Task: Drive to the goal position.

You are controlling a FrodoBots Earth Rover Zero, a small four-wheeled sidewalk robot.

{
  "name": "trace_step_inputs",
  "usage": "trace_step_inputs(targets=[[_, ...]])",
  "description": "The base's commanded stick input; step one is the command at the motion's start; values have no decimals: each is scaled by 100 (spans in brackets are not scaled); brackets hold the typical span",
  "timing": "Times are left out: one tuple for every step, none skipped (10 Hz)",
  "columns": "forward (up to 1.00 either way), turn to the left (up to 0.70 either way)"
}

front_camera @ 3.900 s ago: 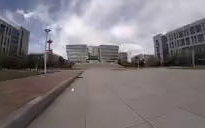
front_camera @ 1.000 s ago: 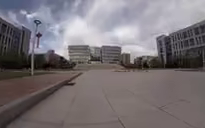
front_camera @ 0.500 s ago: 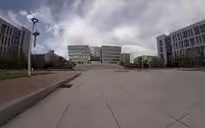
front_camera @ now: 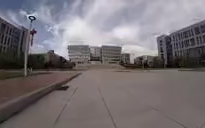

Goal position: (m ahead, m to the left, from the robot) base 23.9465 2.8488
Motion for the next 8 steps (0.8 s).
trace_step_inputs(targets=[[70,0],[70,0],[70,0],[70,0],[70,0],[70,0],[70,0],[70,0]])
